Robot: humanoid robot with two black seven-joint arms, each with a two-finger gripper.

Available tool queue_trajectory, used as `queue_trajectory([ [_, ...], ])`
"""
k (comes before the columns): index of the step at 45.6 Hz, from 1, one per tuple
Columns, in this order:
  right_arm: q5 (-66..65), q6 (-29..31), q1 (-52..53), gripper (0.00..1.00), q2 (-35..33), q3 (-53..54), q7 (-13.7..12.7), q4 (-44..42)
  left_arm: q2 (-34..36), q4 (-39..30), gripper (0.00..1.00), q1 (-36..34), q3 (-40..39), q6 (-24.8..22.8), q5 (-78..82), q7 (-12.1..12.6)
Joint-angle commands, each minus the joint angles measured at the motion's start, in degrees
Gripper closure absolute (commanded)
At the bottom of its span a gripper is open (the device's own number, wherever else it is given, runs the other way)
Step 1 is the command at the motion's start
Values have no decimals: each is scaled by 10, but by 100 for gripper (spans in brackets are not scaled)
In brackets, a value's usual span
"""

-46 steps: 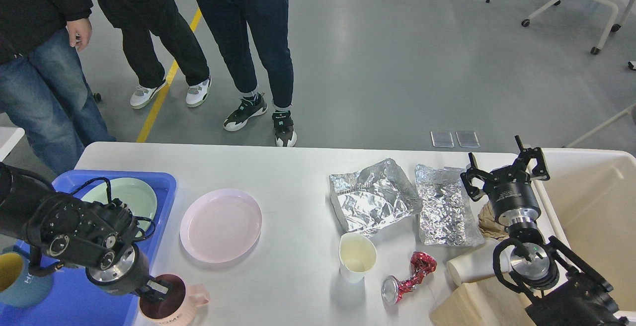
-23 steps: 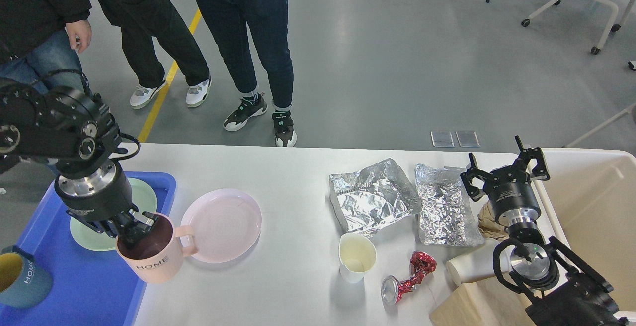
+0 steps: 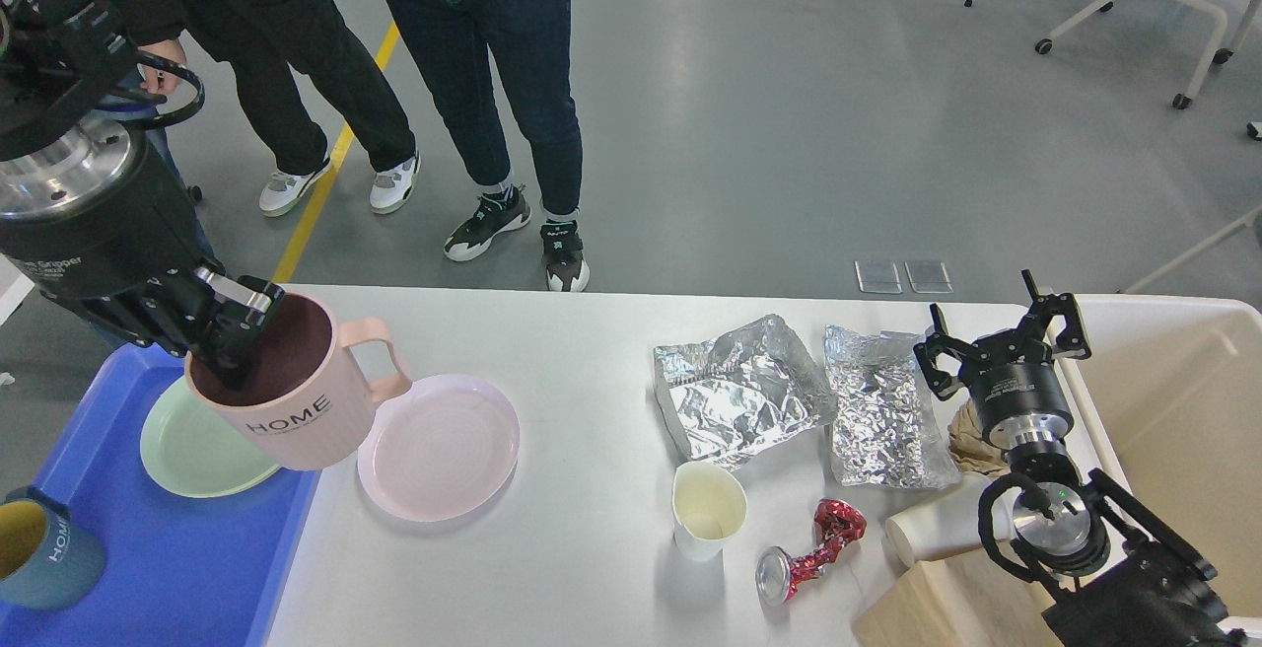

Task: Tidy desktop
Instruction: 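Lift the pink mug and carry it over the blue tray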

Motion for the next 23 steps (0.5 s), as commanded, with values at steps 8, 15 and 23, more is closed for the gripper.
queue_trajectory([
  [8,0,0,0,0,0,0,0,0,66,22,100,25,13,0,-1,5],
  [15,0,0,0,0,0,0,0,1,110,78,100,91,37,0,22,26],
  [23,0,0,0,0,0,0,0,0,176,181,100,236,16,0,90,27],
])
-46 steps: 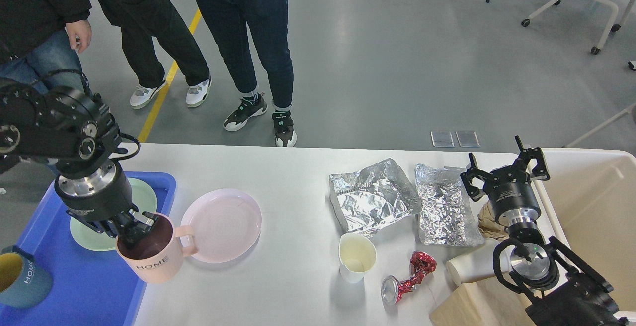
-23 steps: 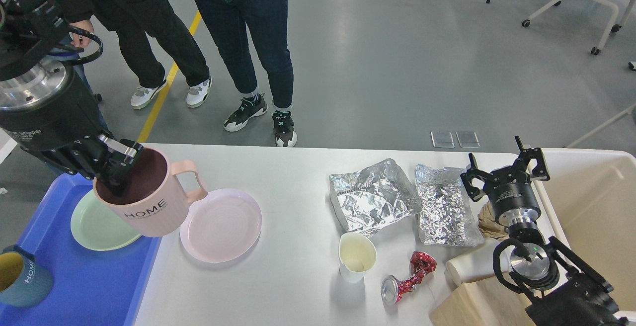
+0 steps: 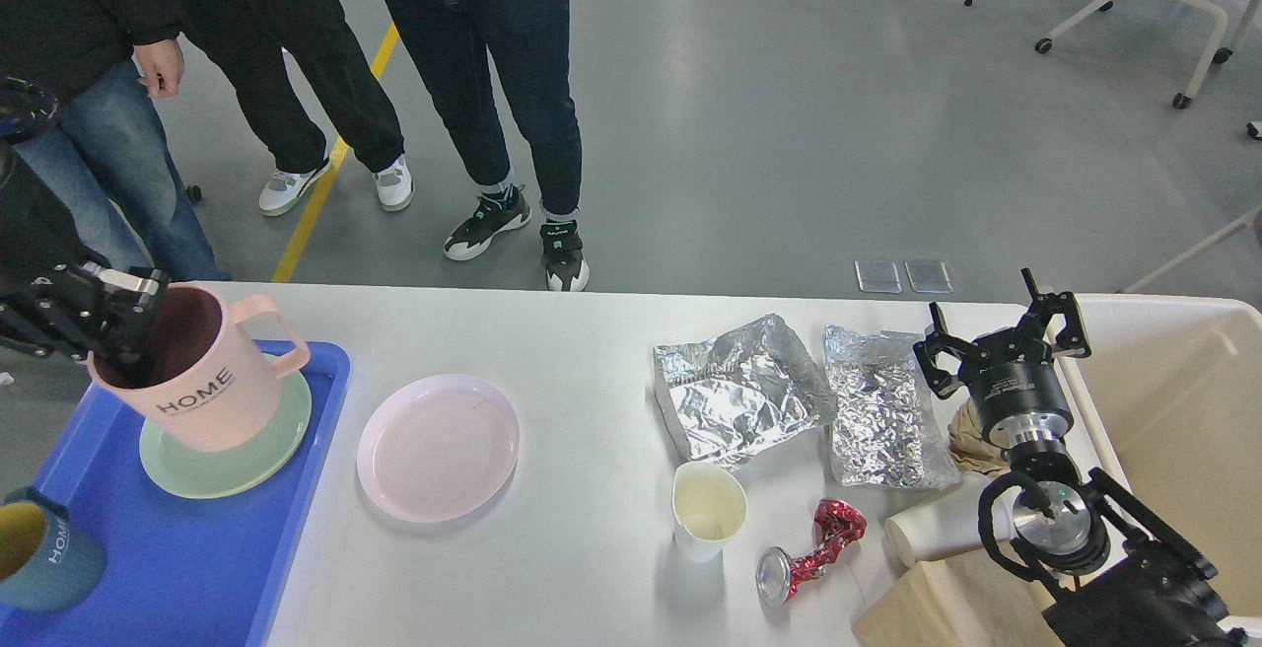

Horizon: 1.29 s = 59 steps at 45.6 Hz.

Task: Tidy desktop
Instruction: 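Lift the pink mug and carry it over the blue tray, then lower the pink mug into the tray beside the teal mug, release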

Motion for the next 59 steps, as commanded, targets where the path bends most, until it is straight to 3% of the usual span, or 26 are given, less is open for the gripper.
queue_trajectory([
  [1,0,0,0,0,0,0,0,0,44,76,100,115,-28,0,47,-1],
  [11,0,0,0,0,0,0,0,0,93,203,100,367,-206,0,120,4],
  [18,0,0,0,0,0,0,0,0,97,237,100,492,-300,0,182,12],
  [27,0,0,0,0,0,0,0,0,101,257,100,540,-305,46,186,10],
  [34,0,0,0,0,0,0,0,0,106,263,100,569,-310,99,186,-7],
  [42,0,0,0,0,0,0,0,0,116,263,100,582,-312,126,185,-38],
  [54,0,0,0,0,0,0,0,0,117,267,100,609,-310,142,196,-46],
  [59,0,0,0,0,0,0,0,0,117,285,100,626,-309,149,198,-61],
])
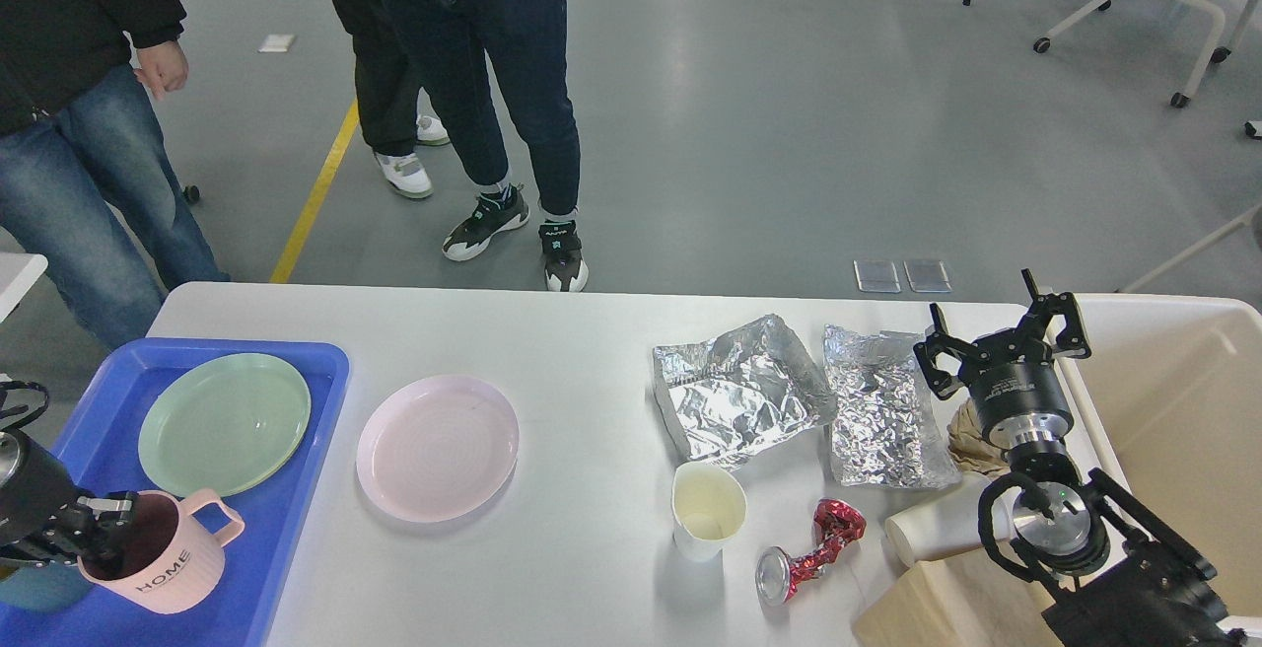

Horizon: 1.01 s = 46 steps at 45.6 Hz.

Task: Tidy desktop
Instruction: 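Lower the pink mug into the tray beside the teal mug, release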

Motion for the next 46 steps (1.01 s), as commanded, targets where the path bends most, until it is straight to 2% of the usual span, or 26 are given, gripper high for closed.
queue_trajectory([
  [1,0,0,0,0,0,0,-1,0,0,18,100,21,1,7,3,-17],
  [14,0,0,0,0,0,0,0,1,-8,43,99,46,-5,13,-1,-22],
  [22,0,0,0,0,0,0,-1,1,-9,45,94,60,-5,51,-6,-20],
  [24,0,0,0,0,0,0,0,1,-9,44,86,62,-6,59,-7,-18],
  [26,0,0,0,0,0,0,-1,1,-9,42,72,66,-6,71,-9,-16],
  [28,0,0,0,0,0,0,-1,1,-9,40,62,66,-6,80,-14,-15],
  [34,0,0,0,0,0,0,0,1,-3,33,38,64,-6,81,-37,-17],
  [37,0,0,0,0,0,0,-1,1,-4,33,21,65,-6,79,-47,-16],
  [40,0,0,0,0,0,0,0,0,-3,28,14,64,-6,77,-55,-15],
  [46,0,0,0,0,0,0,-1,1,-1,23,10,61,-2,74,-58,-17],
])
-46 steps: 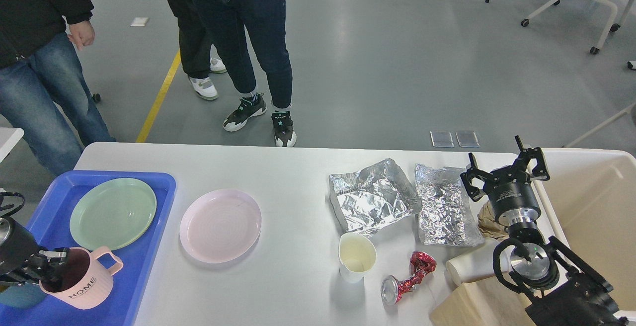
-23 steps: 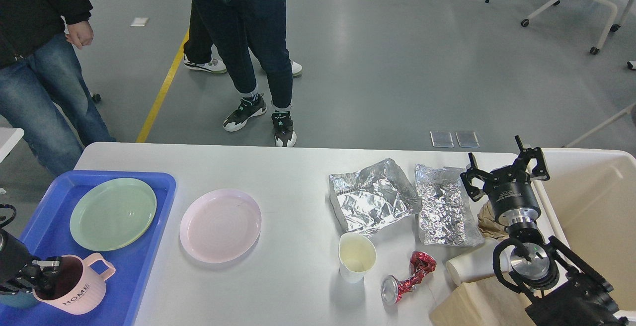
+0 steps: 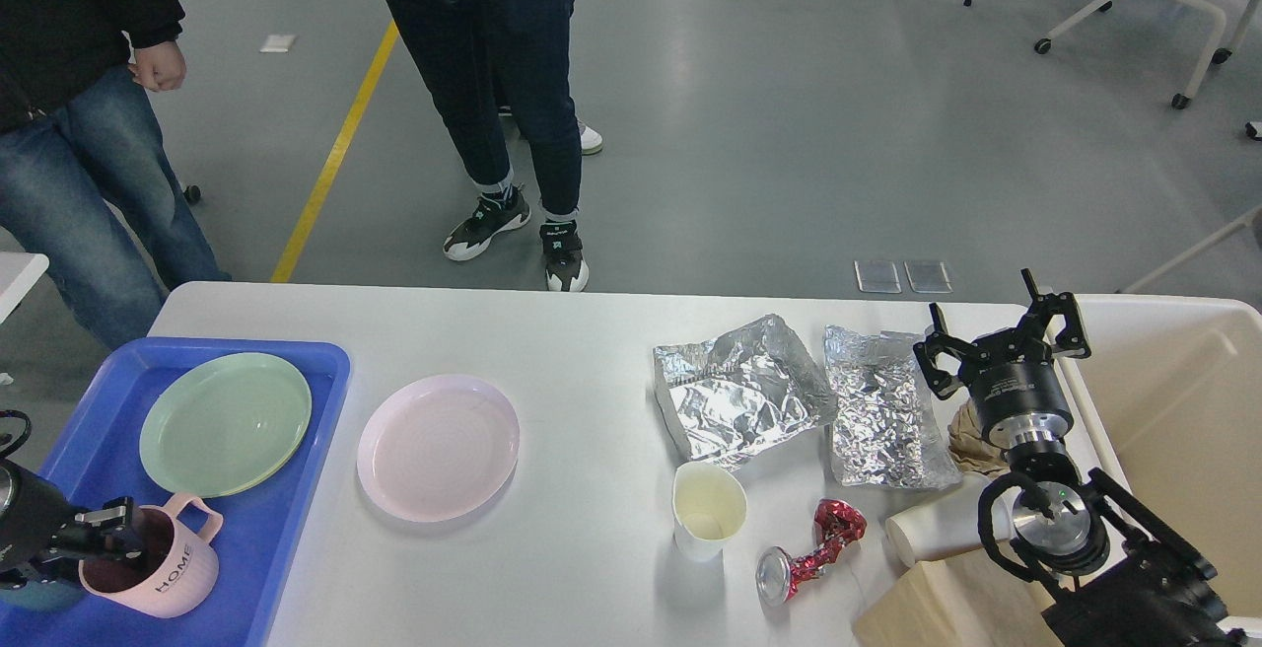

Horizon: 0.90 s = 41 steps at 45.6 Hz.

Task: Tidy desktop
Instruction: 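Lower the pink mug into the tray beside the teal mug, release, then raise the left gripper and move it toward the pink plate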

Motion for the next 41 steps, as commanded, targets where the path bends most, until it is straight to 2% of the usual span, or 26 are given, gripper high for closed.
queue_trajectory([
  [1,0,0,0,0,0,0,0,0,2,-7,9,-4,6,-6,-3,-1],
  [11,0,0,0,0,0,0,0,0,20,-18,6,-40,16,-77,-6,-1],
  [16,0,0,0,0,0,0,0,0,27,-24,5,-76,47,-113,-6,-3],
  [22,0,0,0,0,0,0,0,0,32,-46,5,-131,96,-125,-7,-2],
  [34,0,0,0,0,0,0,0,-1,13,-101,4,-311,215,-129,-28,-1],
  [41,0,0,0,0,0,0,0,0,-52,-129,4,-432,297,-150,-87,-2],
])
